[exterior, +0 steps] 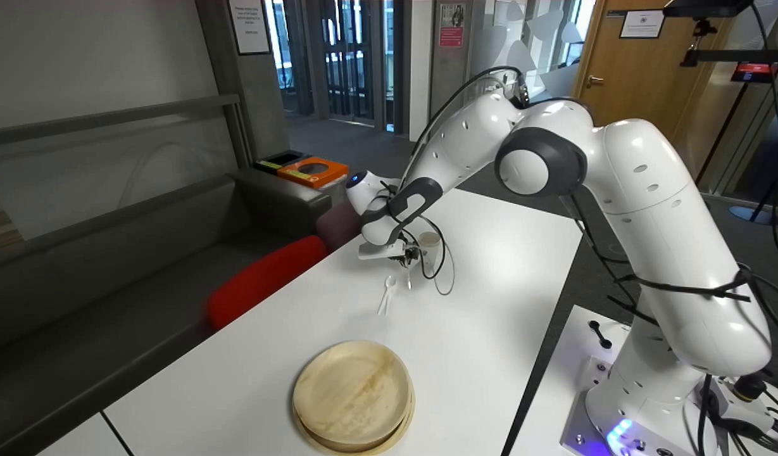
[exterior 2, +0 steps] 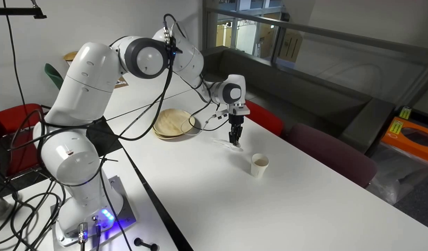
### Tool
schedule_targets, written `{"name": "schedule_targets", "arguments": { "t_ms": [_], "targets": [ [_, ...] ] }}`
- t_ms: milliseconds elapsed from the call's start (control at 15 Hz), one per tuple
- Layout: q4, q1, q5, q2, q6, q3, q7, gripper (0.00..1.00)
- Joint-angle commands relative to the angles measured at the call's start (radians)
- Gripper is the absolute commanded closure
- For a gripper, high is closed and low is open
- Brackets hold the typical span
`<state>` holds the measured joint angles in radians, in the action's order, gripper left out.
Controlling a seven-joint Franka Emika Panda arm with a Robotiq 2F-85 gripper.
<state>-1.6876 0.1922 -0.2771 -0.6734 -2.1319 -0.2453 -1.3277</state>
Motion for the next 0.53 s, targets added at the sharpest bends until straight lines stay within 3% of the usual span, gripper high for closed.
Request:
{"name": "schedule_targets", "arguments": {
  "t_ms": [0, 467],
  "targets": [
    [0.059, -0.030, -0.008, -0.029, 0.090, 0.037, 0.073, 0.98],
    [0.127, -0.056, 0.029, -0.081, 0.191, 0.080, 0.193, 0.98]
  ]
}}
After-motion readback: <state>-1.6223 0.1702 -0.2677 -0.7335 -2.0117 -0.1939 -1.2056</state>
